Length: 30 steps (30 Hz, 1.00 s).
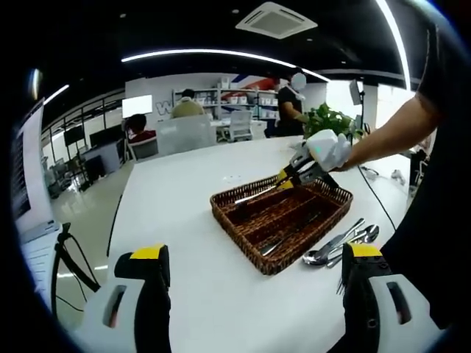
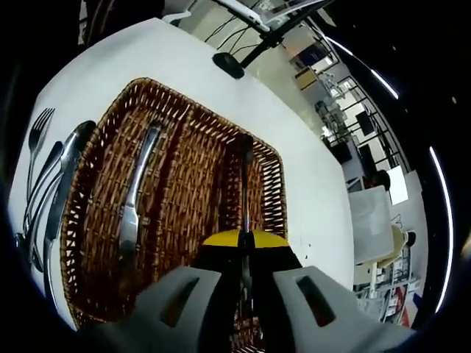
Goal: Arrange the knives, forks, and spoons in their matching storage slots by inserting each utensil handle-first until every utensil is classified and aligned in the correct compartment
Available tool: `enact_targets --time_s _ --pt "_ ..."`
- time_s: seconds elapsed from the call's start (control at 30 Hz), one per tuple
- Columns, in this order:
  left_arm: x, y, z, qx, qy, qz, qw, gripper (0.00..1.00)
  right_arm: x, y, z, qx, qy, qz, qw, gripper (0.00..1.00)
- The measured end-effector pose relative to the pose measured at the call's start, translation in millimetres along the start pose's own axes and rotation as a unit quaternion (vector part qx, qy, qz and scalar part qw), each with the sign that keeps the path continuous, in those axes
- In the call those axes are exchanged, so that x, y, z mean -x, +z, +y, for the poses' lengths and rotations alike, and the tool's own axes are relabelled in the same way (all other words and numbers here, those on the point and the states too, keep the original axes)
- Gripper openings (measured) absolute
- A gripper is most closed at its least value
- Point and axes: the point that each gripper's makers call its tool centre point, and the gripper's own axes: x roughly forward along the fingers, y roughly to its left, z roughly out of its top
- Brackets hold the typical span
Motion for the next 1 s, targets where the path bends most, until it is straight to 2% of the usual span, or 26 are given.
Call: enact_targets --time_s 0.1,0.57,0.6,0.67,0.77,0.87,1.0 --pt "1 -1.5 0.1 -0.002 0.001 0.004 1.0000 0.99 -7 -5.5 9 0.006 0.018 0.011 0.9998 0.00" --pt "5 -1.7 -3.4 -0.002 -0.001 0.009 1.0000 0.99 -27 -14.9 23 -0.011 0.055 0.028 0.9980 0.01" --pt "5 -2.4 -3.5 -0.002 -0.001 0.010 1.0000 0.99 -30 -16.5 32 -0.026 0.079 0.031 0.9960 0.01" --pt "3 -4.4 -4.8 -0.001 -0.004 0.012 0.9999 0.99 -37 -19.6 28 -0.021 0.072 0.038 0.9965 0.01" --pt "1 -4.5 -5.6 -0.006 -0.003 0.011 0.9999 0.99 -45 -28.0 31 -0.049 0.080 0.057 0.9940 0.01" --pt "0 -2.3 -7.8 0.000 -0.008 0.006 0.9999 0.99 -45 -28.9 32 -0.063 0.081 0.060 0.9930 0.01" --pt "-1 -5.3 -6.9 0.002 -0.009 0.009 0.9999 0.99 -46 -29.0 33 -0.060 0.086 0.060 0.9926 0.01"
